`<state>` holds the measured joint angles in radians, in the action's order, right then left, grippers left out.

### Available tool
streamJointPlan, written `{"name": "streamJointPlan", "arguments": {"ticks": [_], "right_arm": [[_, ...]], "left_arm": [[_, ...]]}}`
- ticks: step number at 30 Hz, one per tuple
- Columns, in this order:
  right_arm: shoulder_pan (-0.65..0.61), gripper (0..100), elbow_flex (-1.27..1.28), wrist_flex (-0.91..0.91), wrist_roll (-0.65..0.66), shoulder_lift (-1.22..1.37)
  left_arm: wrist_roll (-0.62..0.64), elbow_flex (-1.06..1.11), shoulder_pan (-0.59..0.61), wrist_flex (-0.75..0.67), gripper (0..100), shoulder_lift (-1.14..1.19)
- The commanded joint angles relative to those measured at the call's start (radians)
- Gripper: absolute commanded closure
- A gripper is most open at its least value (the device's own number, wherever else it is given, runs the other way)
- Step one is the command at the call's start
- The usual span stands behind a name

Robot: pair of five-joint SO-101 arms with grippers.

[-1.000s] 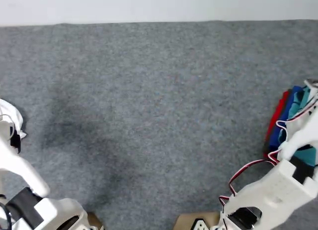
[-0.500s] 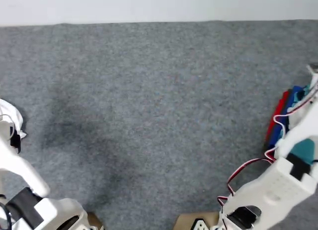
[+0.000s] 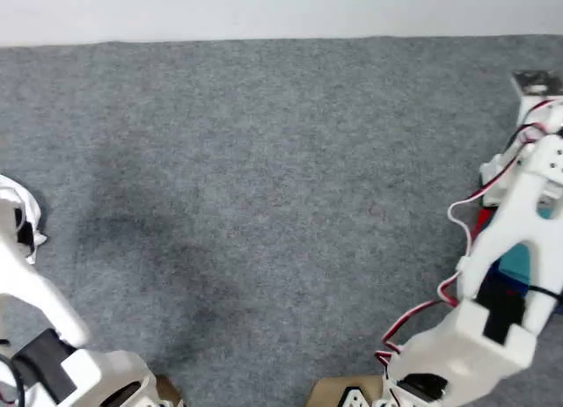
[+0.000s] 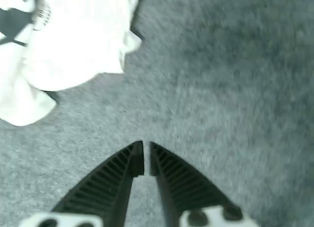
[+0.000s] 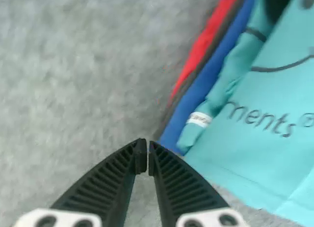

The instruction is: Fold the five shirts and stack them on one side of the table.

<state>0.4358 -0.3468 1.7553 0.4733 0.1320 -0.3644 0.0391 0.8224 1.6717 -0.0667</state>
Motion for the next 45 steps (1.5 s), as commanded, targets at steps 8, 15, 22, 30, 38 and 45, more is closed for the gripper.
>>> {"name": "streamJointPlan", "arguments": {"ticks": [8,15,22,30,38,45], "right_arm": [[-0.099,98.8,0.411,0.041,-0.012,-0.348],[-0.099,98.8,0.528,0.041,-0.029,-0.418],[-0.099,98.8,0.585,0.041,-0.130,-0.429],[-0.099,98.8,0.608,0.042,-0.212,-0.430],[-0.099,98.8,0.678,0.042,-0.224,-0.432],[-0.099,98.8,0.681,0.042,-0.221,-0.475]], "left_arm": [[-0.169,-0.162,0.048,-0.184,82,0.227],[-0.287,-0.367,0.049,-0.273,82,0.512],[-0.373,-0.593,0.078,-0.330,83,0.821],[-0.379,-0.831,0.051,-0.199,99,1.048],[-0.281,-1.219,-0.121,0.084,100,0.947],[-0.104,-1.239,-0.365,0.084,100,0.638]]}}
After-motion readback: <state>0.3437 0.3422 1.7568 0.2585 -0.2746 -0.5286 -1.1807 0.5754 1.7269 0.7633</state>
